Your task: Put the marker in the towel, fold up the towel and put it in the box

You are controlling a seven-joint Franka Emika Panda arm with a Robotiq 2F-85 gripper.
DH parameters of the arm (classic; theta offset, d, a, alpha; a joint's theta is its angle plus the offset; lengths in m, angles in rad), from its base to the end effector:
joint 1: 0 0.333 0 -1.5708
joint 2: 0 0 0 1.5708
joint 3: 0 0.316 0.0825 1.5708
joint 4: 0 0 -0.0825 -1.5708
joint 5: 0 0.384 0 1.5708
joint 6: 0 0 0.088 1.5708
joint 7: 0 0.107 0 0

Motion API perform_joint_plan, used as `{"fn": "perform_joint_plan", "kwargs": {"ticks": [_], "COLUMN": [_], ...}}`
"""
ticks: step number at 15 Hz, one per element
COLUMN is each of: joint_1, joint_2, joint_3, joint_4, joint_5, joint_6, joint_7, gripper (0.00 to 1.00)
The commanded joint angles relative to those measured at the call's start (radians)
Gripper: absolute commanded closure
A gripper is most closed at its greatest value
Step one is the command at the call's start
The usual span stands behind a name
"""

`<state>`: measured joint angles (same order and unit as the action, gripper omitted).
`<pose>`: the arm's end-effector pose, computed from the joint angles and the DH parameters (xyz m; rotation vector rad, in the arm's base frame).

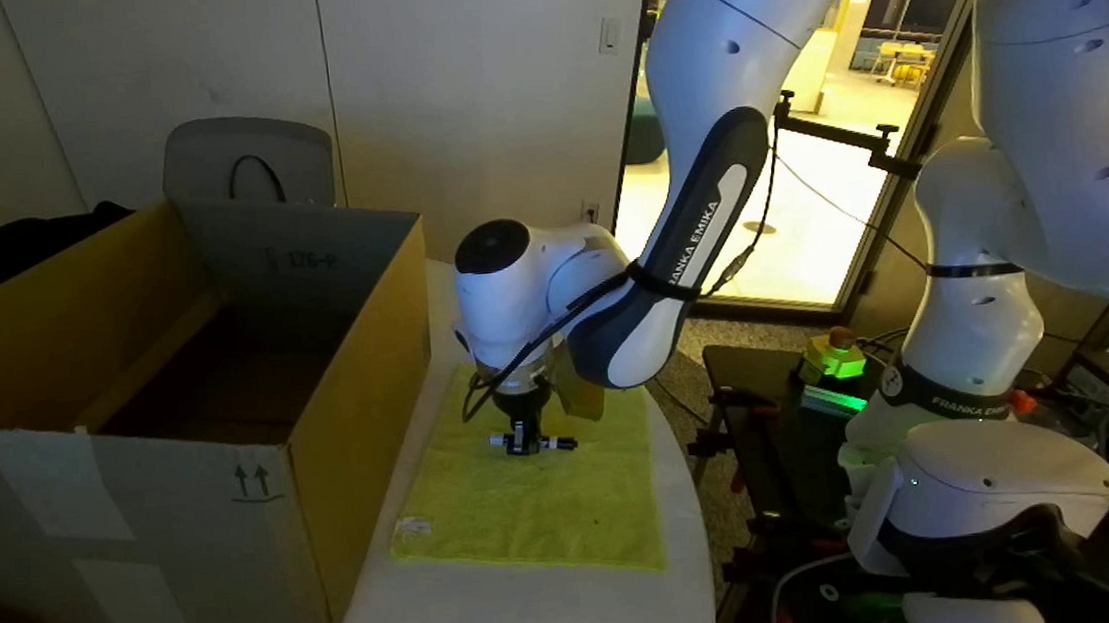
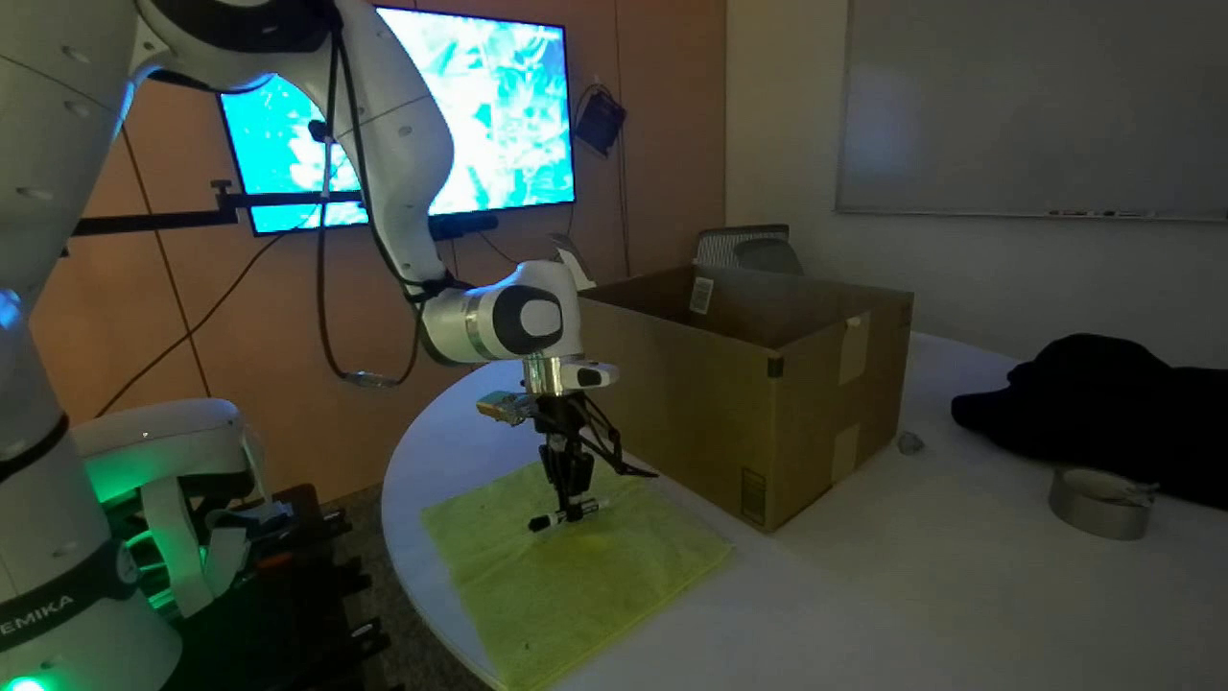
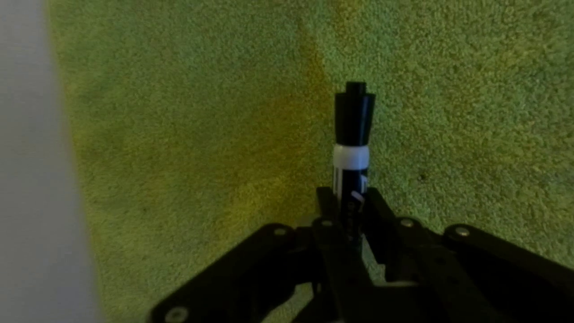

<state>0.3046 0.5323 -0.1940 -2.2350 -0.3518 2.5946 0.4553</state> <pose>0.5147 0.0566 0.1198 2.8438 -0.0127 -0.1373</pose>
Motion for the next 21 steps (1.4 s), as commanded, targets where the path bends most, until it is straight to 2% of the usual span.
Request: {"fn": "perform_joint_plan", "kwargs": {"ticks": [1, 2, 3, 7, 10, 15, 21], "joint_1": [-0.008, -0.008, -0.010, -0.006, 0.006, 0.042, -0.002], "joint_2": [0.012, 0.015, 0.013, -0.014, -0.077, -0.177, -0.200], "joint_3": [-0.003, -0.004, -0.004, -0.013, -0.011, -0.001, 0.130], "joint_4": [-0.005, -0.004, -0.005, -0.029, -0.096, -0.238, -0.366], "joint_5": [-0.004, -0.003, -0.002, -0.006, -0.013, -0.045, 0.020], "joint_6": [0.020, 0.020, 0.021, 0.025, 0.058, 0.152, 0.314], "joint_7": [0.024, 0.028, 0.029, 0.049, 0.067, 0.063, -0.091], "gripper": [0.83, 0.55, 0.54, 0.25, 0.03, 0.00, 0.00]}}
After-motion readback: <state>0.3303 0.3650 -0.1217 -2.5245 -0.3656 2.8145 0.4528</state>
